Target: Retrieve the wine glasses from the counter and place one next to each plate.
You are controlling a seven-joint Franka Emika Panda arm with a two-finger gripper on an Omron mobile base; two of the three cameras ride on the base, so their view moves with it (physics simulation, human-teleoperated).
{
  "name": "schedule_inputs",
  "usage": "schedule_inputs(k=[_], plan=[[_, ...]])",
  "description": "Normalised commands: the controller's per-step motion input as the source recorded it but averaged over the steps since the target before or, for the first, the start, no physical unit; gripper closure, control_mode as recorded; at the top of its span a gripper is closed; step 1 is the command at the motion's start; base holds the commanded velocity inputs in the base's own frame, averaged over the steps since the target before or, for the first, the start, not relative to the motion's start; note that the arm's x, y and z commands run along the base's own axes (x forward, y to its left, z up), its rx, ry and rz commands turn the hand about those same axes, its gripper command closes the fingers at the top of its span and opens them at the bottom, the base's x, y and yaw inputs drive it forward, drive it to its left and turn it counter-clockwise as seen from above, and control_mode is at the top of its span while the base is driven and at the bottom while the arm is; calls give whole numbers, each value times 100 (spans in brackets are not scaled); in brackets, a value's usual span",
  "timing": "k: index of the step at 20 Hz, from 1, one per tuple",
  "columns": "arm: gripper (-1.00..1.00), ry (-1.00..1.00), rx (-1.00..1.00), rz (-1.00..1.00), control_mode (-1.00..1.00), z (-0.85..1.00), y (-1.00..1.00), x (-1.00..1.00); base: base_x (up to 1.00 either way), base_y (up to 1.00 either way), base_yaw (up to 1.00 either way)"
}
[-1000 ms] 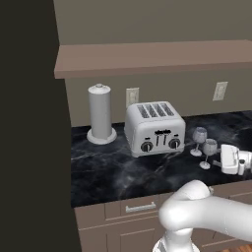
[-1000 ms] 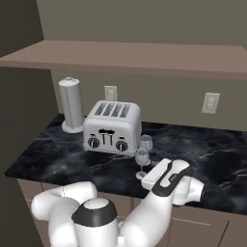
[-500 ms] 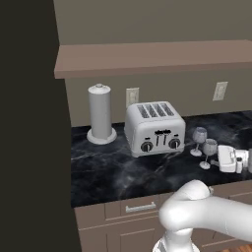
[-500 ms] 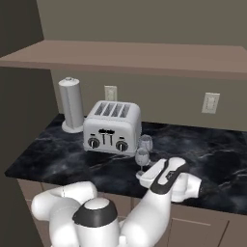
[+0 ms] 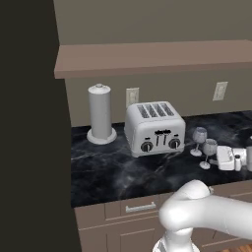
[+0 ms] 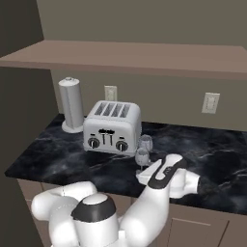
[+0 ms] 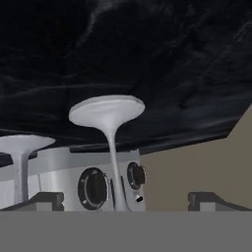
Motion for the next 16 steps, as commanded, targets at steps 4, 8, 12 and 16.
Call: schedule_inputs(k=[4, 8, 12, 16], plan=[[-100, 5, 0, 0, -100, -1, 9, 6, 0, 0, 0], [-100, 7, 0, 0, -100, -4, 8, 11, 0, 0, 0], [100, 9, 0, 0, -100, -5, 7, 22, 0, 0, 0], [100, 5, 0, 0, -100, -2, 2, 21, 0, 0, 0]])
